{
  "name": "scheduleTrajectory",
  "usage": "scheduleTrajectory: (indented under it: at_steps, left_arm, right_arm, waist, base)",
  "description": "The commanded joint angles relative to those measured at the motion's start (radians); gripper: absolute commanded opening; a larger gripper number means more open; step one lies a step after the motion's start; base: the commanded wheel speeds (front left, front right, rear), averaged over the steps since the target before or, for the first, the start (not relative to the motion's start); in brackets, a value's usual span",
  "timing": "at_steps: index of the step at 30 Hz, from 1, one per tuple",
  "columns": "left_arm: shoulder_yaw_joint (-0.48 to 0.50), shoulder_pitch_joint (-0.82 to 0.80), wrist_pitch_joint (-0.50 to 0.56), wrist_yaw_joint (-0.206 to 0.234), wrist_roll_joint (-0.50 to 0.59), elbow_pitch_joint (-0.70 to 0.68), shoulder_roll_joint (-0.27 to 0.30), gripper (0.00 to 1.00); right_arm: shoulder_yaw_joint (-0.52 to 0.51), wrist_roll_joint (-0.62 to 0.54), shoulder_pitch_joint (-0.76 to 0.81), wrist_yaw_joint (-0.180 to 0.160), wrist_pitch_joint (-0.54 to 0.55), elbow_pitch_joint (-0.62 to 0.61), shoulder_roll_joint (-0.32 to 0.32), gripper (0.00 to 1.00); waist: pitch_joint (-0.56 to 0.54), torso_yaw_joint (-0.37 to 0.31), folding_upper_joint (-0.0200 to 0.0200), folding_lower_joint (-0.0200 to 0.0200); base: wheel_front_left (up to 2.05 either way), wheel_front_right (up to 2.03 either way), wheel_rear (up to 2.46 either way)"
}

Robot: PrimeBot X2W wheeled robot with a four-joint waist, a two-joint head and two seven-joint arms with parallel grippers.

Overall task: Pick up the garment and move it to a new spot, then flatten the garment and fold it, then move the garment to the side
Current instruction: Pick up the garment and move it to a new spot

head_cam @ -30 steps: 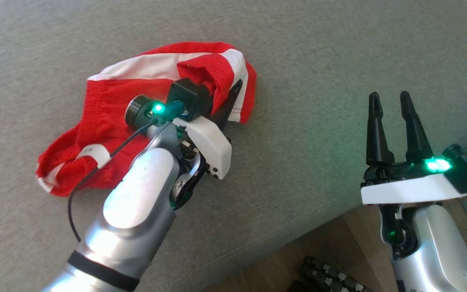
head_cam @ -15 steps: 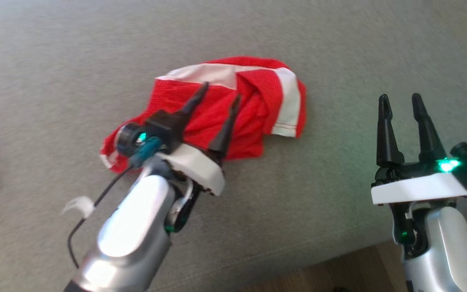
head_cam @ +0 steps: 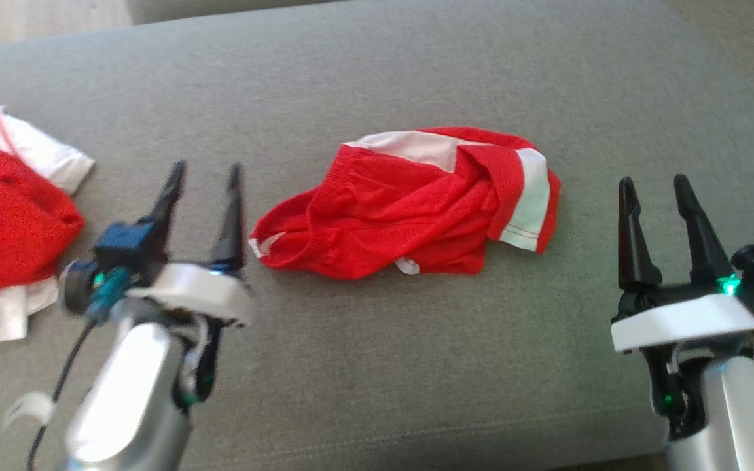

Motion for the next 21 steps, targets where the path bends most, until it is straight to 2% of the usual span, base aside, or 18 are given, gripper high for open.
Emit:
scheduleTrajectory:
  at_steps: [1,5,11,21]
  left_arm:
    - [0.057,-0.005,-0.011,0.013,-0.001,-0.035,0.039,1.00]
    - [0.101,0.044,-0.012,0.020,0.002,-0.052,0.074,1.00]
    - [0.151,0.122,-0.012,-0.001,-0.010,-0.092,0.090,1.00]
    - [0.146,0.198,-0.012,-0.050,0.003,-0.112,0.097,1.00]
  right_arm:
    - [0.021,-0.012,0.006,0.004,0.008,-0.039,-0.004,1.00]
    - [0.030,-0.028,0.018,0.004,0.022,-0.048,-0.005,1.00]
    - [0.026,-0.048,0.043,0.004,0.036,-0.049,-0.018,1.00]
    - [0.028,-0.052,0.085,0.004,0.049,-0.038,-0.035,1.00]
  waist:
    - [-0.020,0.022,0.0000,0.0000]
    - [-0.036,0.042,0.0000,0.0000]
    - [-0.065,0.061,0.0000,0.0000]
    - [-0.119,0.053,0.0000,0.0000]
  base:
    - [0.00,0.00,0.00]
    - [0.00,0.00,0.00]
    - [0.00,0.00,0.00]
    - [0.00,0.00,0.00]
